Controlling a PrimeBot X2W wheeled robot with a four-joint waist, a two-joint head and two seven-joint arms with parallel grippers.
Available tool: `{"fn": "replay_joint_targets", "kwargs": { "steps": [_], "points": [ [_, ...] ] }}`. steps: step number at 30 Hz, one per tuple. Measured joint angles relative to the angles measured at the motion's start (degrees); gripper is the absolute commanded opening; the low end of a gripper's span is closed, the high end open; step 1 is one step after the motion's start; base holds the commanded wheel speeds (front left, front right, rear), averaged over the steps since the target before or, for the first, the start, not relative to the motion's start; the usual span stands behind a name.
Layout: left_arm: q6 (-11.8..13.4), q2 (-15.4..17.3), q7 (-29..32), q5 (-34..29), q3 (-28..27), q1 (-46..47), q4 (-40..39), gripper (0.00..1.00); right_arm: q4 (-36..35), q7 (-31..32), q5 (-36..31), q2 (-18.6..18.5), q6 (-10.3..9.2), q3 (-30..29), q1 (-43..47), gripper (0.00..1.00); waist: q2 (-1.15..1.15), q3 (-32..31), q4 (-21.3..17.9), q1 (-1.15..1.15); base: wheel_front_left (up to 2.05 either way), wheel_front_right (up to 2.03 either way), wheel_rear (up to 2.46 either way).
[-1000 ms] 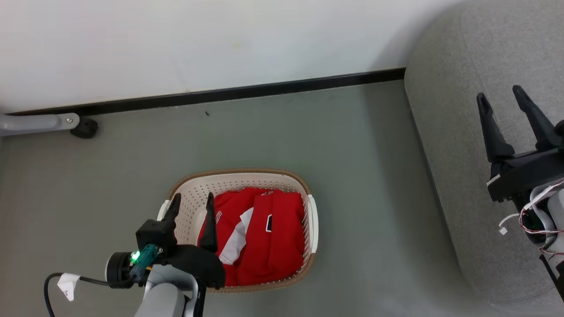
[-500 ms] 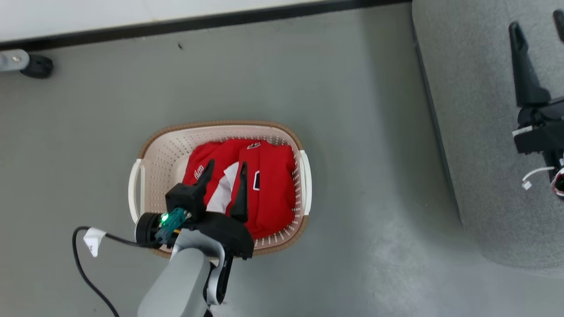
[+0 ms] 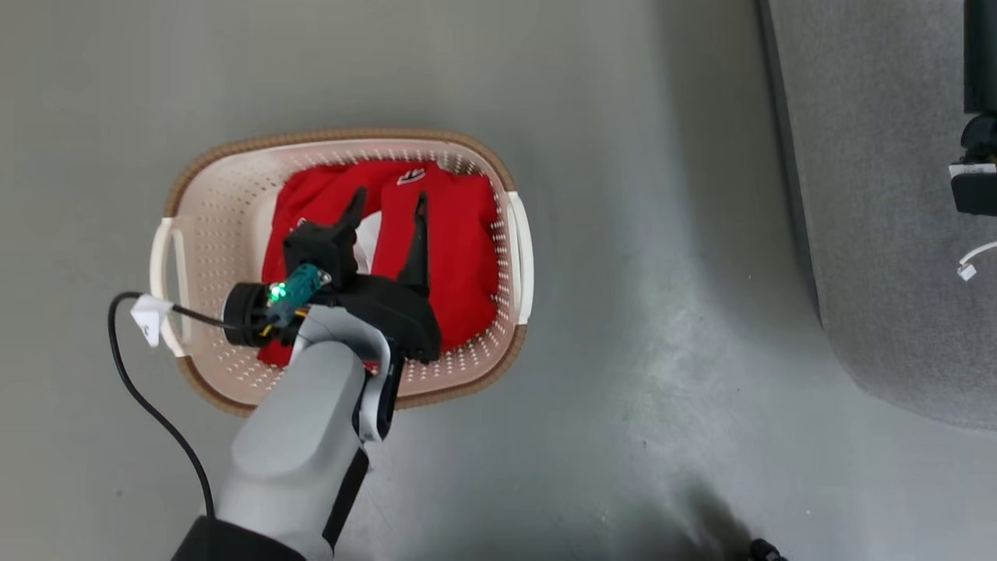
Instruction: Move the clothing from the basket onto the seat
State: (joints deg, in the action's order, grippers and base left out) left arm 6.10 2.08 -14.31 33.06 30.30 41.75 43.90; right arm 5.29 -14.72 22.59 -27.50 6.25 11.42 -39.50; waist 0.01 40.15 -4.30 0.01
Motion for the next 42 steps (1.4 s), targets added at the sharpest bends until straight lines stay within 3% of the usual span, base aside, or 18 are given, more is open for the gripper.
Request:
{"fn": "replay_joint_targets", "kwargs": {
  "steps": [12,19,26,34,35,36,42],
  "points": [
    [0.43,-0.01,1.19,2.10,-1.75,6.32,10.21,1.00,-4.89,-0.01,-1.23,0.07,0.40,-1.20,-1.31,1.00,0.00,8.81,-2.42,0.00,0.00,0.00,0.00],
    [-0.66,-0.05,1.96,2.35,-2.23,8.37,14.46,1.00,-6.89,-0.01,-1.47,0.03,0.41,-2.12,-1.35,1.00,-0.01,12.54,-3.58,-0.01,0.00,0.00,0.00],
    [-2.74,-0.02,2.12,4.33,-4.09,10.59,17.29,1.00,-7.76,-0.01,-1.63,0.03,0.58,-3.21,-1.28,1.00,0.00,14.96,-4.38,-0.01,0.00,0.00,0.00],
    [-8.21,-0.03,3.03,6.83,-3.79,11.07,18.76,1.00,-8.05,-0.01,-2.02,0.44,0.67,-3.47,-1.13,1.00,-0.01,15.42,-4.56,-0.01,0.00,0.00,0.00],
    [-8.35,-0.04,3.03,7.12,-3.56,11.06,18.89,0.70,-7.82,-0.01,-2.03,0.63,0.67,-3.45,-1.17,1.00,-0.01,15.25,-4.57,-0.01,0.00,0.00,0.00],
    [-8.68,0.02,3.03,7.19,-3.07,11.03,18.98,0.02,-7.59,-0.01,-2.03,0.82,0.71,-3.41,-1.24,1.00,-0.01,15.03,-4.57,-0.01,0.00,0.00,0.00],
    [-9.72,-0.01,2.53,9.24,-0.38,10.49,18.73,0.00,-5.53,-0.01,-2.47,1.41,0.85,-3.25,-2.09,1.00,-0.01,12.97,-4.43,-0.01,0.00,0.00,0.00]
  ]
}}
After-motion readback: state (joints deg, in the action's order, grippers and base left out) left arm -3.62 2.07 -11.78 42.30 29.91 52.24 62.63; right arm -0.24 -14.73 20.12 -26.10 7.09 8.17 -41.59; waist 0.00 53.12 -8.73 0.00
